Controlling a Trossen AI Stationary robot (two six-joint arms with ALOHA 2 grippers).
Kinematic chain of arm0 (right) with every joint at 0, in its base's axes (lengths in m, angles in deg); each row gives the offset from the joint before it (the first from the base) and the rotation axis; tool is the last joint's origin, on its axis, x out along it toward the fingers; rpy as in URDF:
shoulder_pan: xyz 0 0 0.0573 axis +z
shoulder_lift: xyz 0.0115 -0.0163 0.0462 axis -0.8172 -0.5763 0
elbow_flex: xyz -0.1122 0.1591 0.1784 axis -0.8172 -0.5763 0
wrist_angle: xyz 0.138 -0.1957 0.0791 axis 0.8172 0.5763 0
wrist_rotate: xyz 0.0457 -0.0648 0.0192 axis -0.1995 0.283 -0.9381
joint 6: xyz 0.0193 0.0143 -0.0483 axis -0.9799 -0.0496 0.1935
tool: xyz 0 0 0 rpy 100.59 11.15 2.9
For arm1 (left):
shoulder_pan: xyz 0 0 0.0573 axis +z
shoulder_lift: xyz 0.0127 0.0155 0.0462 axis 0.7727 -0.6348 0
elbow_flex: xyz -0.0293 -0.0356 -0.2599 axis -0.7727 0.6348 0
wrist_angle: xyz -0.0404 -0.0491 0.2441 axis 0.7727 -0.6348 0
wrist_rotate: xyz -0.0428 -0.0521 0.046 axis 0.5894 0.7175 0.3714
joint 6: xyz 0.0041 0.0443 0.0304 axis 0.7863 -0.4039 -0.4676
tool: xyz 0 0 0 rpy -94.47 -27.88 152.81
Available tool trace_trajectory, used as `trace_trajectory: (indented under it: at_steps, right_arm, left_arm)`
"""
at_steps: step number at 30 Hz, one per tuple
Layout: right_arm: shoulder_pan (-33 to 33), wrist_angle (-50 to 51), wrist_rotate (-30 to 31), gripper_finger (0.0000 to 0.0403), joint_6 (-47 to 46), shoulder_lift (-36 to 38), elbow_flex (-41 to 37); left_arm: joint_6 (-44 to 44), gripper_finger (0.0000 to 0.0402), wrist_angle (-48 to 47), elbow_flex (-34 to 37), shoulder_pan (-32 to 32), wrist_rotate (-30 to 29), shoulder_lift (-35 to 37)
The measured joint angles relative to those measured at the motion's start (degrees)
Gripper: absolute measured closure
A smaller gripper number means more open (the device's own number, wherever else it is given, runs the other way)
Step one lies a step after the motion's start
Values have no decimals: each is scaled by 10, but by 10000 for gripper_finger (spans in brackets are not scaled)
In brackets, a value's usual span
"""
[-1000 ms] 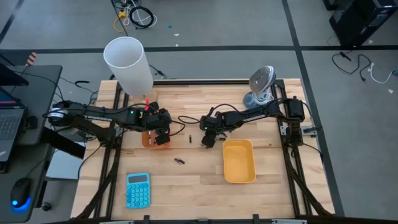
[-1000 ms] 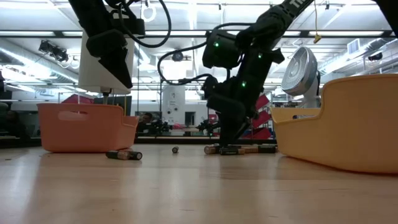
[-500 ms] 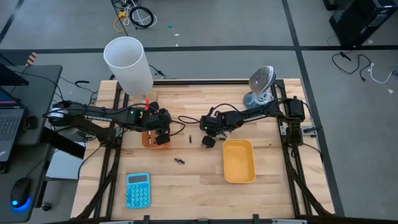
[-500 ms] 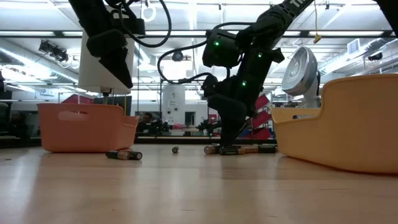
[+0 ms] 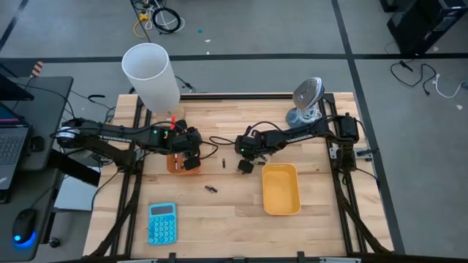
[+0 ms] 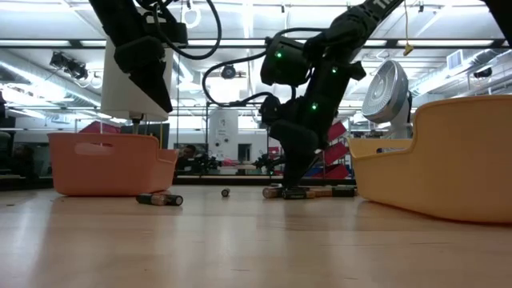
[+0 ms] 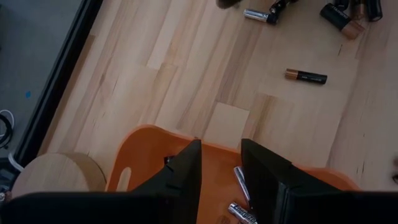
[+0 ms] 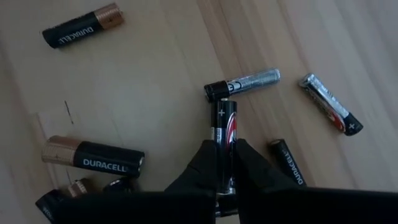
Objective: Sort batteries
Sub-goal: Put the silver battery into the orange bin
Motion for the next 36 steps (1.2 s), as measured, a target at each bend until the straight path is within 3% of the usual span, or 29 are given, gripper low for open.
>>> trace_trajectory:
  at_steps: [18,29,36]
  right_arm:
    - [0,-44,-22,385,72,59,0]
    - [0,-201,-124,385,158,83,0]
    - [3,-285,-127,385,187,83,0]
  left_arm:
    - [-29,286,16,0,-6,5,0]
    - [-112,286,94,0,-26,9,0]
    - [-178,286,168,0,-26,23,0]
